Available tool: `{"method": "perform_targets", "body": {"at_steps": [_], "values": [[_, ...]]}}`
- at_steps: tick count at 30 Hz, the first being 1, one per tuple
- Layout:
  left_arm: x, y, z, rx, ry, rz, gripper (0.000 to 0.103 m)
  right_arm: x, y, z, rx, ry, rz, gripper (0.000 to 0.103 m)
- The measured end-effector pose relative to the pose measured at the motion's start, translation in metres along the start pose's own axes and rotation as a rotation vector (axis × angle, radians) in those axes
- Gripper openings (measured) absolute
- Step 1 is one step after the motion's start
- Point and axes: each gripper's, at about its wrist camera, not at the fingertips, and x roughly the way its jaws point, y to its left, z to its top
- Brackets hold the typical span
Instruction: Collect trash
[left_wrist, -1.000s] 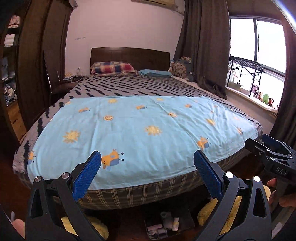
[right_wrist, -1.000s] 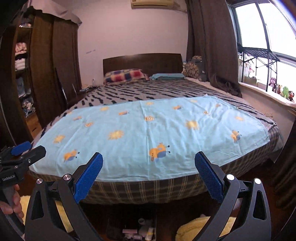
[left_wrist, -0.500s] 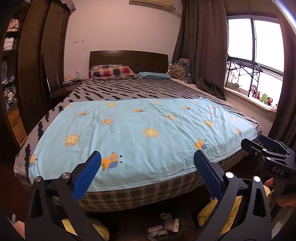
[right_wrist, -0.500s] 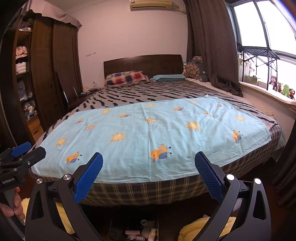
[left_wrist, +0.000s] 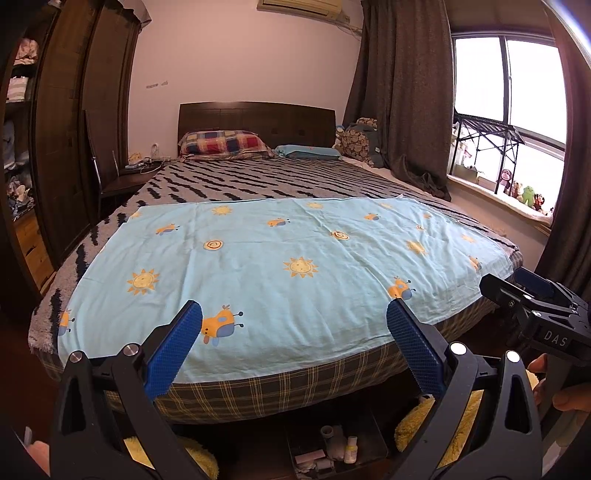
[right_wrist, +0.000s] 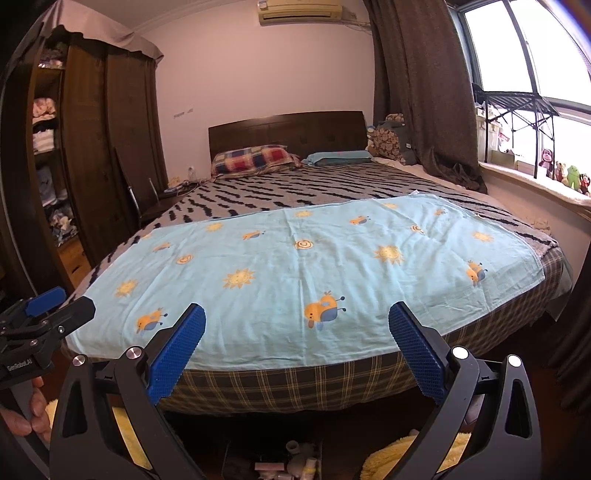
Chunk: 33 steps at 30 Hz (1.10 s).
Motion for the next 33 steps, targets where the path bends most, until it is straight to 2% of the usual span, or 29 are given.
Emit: {"method": "perform_targets", "body": {"at_steps": [33], "values": [[0.0011,-0.0047,0.0004,0.022,0.011,-0.012,0.095,0.0026,-0.0063,0.0014,0.009,0.003,0.003,0.100]]}}
